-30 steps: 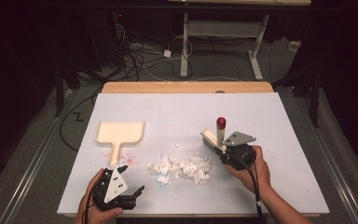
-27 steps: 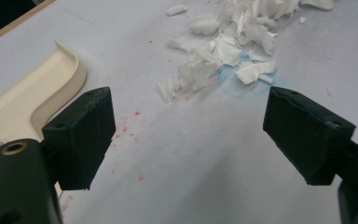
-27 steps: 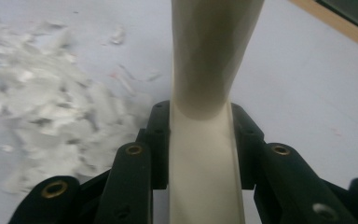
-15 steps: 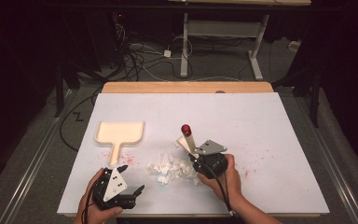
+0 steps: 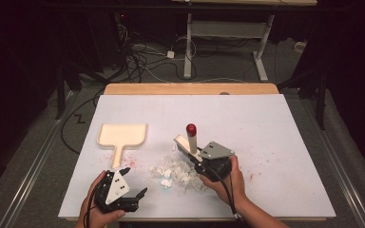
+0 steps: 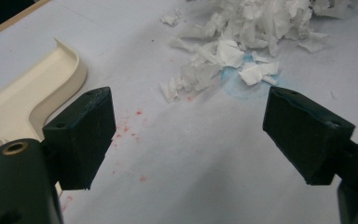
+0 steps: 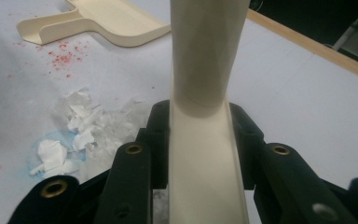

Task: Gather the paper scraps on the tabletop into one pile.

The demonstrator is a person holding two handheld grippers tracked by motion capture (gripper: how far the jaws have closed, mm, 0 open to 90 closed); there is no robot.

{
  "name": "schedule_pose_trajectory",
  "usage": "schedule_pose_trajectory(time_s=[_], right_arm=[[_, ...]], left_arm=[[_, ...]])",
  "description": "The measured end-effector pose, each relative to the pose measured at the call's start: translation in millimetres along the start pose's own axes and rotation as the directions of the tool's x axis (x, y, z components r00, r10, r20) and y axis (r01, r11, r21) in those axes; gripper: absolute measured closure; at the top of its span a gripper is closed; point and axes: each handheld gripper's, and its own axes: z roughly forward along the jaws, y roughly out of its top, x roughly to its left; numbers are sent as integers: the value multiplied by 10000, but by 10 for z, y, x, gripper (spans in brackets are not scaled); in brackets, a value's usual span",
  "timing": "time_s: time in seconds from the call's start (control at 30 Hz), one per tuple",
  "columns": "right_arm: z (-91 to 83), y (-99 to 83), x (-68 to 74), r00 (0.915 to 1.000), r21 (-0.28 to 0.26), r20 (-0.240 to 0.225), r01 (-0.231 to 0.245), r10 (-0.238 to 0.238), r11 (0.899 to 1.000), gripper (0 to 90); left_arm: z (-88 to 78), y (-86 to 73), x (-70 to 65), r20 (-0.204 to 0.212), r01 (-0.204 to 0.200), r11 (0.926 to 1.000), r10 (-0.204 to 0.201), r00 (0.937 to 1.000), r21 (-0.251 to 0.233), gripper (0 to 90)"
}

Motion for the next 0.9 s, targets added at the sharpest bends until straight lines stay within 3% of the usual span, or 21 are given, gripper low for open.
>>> schedule_pose_trajectory(time_s=[0.17, 0.27, 0.5, 0.67, 0.83, 0.9], right_arm=[[-194, 3, -179, 10000, -150, -70, 14, -15, 9999, 678], [-365, -22, -310, 9991, -147, -378, 182, -187, 9997, 678], [-735, -294, -507, 9878, 464, -1455, 622, -549, 9970, 678], [-1000, -475, -594, 9802, 588, -1865, 786, -664, 9952, 678], [-1087, -611, -540, 9588, 716, -2692, 1139, -908, 9909, 678], [-1030, -640, -481, 9434, 854, -3189, 1242, -910, 9886, 679]], left_arm=[[4, 2, -5, -16, -64, 10000, 64, 10000, 52, 162], [-1, 6, -15, -23, -134, 9999, 134, 9999, 42, 162], [4, 5, -17, -38, -168, 9998, 169, 9999, 95, 162], [14, 12, -22, -58, -202, 9997, 203, 9998, 167, 162], [29, 21, -28, -58, -277, 9993, 279, 9996, 241, 162], [31, 25, -29, -51, -274, 9993, 275, 9996, 237, 162]])
